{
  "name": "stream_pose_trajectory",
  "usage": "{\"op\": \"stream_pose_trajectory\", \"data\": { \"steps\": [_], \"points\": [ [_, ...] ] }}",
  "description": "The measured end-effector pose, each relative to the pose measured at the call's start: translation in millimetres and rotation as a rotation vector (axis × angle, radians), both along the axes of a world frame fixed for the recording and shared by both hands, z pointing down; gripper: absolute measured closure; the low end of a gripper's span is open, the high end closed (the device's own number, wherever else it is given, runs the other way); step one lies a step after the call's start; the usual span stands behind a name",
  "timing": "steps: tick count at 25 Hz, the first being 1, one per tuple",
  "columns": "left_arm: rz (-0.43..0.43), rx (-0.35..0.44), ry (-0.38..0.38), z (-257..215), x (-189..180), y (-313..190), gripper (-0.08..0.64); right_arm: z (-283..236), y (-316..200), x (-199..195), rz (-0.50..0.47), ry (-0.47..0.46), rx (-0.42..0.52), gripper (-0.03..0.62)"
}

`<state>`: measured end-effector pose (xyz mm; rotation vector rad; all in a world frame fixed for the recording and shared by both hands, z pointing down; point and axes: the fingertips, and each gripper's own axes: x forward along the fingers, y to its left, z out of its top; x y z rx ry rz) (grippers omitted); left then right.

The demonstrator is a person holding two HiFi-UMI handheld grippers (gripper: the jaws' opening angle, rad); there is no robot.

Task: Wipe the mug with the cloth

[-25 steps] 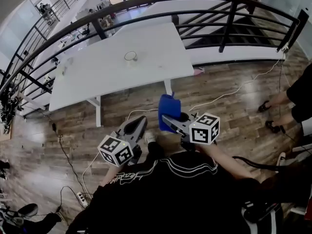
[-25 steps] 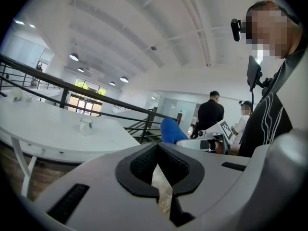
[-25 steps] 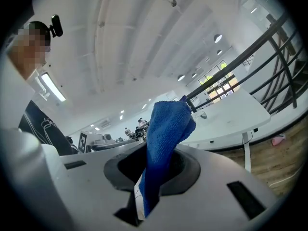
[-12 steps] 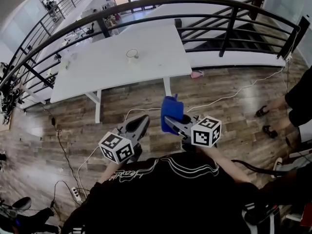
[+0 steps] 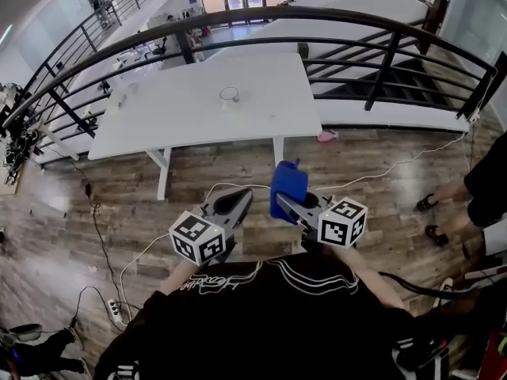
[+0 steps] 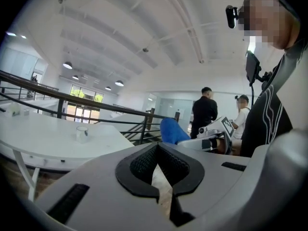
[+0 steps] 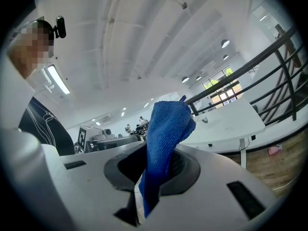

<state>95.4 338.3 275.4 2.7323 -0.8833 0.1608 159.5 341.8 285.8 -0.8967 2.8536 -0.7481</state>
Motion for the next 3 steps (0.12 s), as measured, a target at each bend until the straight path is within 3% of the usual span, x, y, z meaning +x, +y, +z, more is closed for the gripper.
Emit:
{"op": "stream_pose_trajectory", "data": {
  "steps": [3],
  "points": [
    [-0.002,0.005,-0.013,-1.2,4.9,-8.2,0.552,-2.4,-7.4,7.1,0.007,-0.010,0.003,0.538]
  ]
}}
